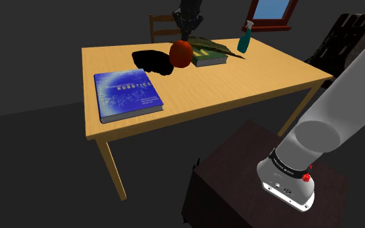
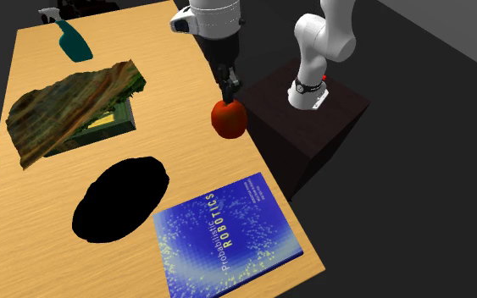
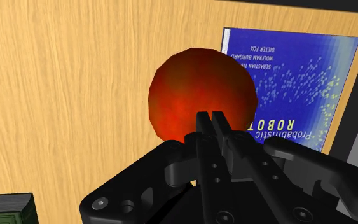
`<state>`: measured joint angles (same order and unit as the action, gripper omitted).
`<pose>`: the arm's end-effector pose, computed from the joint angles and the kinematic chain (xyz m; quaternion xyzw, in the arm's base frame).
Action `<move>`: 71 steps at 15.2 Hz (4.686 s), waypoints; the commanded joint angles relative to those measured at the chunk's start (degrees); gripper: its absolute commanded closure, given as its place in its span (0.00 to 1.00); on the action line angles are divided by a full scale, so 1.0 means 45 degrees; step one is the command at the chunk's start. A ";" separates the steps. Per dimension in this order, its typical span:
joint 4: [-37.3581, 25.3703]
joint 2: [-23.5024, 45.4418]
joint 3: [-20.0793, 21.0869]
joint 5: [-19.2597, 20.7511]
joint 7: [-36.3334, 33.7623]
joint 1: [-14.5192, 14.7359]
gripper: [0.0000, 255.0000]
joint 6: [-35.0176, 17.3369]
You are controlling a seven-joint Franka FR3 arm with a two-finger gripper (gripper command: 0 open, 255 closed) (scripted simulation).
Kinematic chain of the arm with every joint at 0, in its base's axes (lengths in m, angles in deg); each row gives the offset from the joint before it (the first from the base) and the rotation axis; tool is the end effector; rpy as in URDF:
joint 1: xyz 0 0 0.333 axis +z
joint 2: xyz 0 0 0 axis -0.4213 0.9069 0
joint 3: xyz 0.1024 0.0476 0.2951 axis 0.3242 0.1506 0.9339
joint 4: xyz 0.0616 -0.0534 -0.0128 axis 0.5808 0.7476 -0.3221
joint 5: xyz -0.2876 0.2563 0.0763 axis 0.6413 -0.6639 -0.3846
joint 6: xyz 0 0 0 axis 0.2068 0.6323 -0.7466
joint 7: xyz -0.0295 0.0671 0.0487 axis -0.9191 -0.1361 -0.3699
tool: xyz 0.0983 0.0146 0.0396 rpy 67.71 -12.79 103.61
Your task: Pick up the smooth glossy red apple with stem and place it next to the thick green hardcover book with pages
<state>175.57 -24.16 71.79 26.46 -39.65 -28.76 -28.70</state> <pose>0.5437 0.0478 0.5835 -0.9906 0.1234 0.0029 0.0582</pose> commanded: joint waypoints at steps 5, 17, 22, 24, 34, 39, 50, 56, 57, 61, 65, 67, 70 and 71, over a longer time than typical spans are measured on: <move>0.0211 0.0077 -0.0923 0.0039 0.1765 -0.0815 1.00 -0.0083; -0.1164 0.1603 -0.2676 0.0063 0.5233 -0.2542 1.00 0.0171; -0.2457 0.2765 -0.3281 -0.0071 0.6601 -0.3329 1.00 0.0469; -0.3116 0.3321 -0.3492 -0.0157 0.7127 -0.3666 1.00 0.0639; -0.8292 0.7166 -0.4178 -0.0853 0.9414 -0.5722 1.00 0.2289; -1.1883 0.9564 -0.4172 -0.1207 0.9981 -0.6815 1.00 0.3549; -0.8517 0.8709 -0.4249 -0.1109 1.0292 -0.6427 1.00 0.1078; -0.7363 0.8634 -0.4248 -0.1125 1.0422 -0.6322 1.00 0.0012; -0.7198 0.8638 -0.4246 -0.1131 1.0443 -0.6309 1.00 -0.0155; -0.6842 0.8658 -0.4241 -0.1147 1.0490 -0.6281 1.00 -0.0525; -0.6848 0.8661 -0.4242 -0.1148 1.0490 -0.6281 1.00 -0.0523; -0.6848 0.8662 -0.4242 -0.1148 1.0490 -0.6281 1.00 -0.0522; -0.6866 0.8679 -0.4240 -0.1150 1.0483 -0.6278 0.00 -0.0523; -0.6864 0.8673 -0.4240 -0.1149 1.0480 -0.6276 0.00 -0.0520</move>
<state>144.56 14.76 52.68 21.29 7.52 -57.04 -31.03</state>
